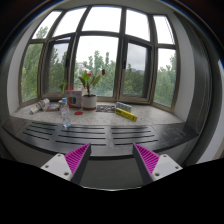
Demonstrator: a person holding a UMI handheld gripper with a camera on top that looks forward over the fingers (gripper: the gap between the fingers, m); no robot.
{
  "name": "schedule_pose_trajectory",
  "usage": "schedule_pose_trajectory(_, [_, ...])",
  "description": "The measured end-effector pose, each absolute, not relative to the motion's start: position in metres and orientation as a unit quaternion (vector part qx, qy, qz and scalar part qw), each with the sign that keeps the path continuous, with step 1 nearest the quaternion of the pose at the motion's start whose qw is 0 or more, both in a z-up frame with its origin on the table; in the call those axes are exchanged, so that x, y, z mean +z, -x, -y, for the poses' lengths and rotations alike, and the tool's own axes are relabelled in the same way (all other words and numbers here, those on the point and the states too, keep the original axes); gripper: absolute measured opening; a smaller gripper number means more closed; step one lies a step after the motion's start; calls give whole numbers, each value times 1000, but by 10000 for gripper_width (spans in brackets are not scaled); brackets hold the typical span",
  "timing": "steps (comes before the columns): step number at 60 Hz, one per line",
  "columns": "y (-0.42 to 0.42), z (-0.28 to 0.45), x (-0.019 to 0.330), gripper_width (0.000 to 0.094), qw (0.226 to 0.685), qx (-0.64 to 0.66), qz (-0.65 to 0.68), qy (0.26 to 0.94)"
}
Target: Pour water
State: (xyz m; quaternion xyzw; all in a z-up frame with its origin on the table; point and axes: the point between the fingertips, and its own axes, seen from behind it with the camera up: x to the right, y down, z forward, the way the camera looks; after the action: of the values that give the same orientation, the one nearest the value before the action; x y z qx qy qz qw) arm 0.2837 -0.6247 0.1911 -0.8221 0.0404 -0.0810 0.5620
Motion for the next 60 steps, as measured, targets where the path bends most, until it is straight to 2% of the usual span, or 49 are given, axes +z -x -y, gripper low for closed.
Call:
schedule_pose_trajectory(13, [-272, 621, 164, 858, 544, -106, -37, 831])
schedule_pose_trajectory(20, [-247, 615, 136, 857, 532, -120, -33, 838])
schedule_pose_trajectory(38, [-142, 575, 79, 856, 515, -112, -64, 848])
schedule_pose_trajectory(47, [-80, 514, 81, 855, 535, -99, -59, 837])
schedule_pose_trajectory(60, [-8, 387, 95, 857, 570, -67, -25, 819])
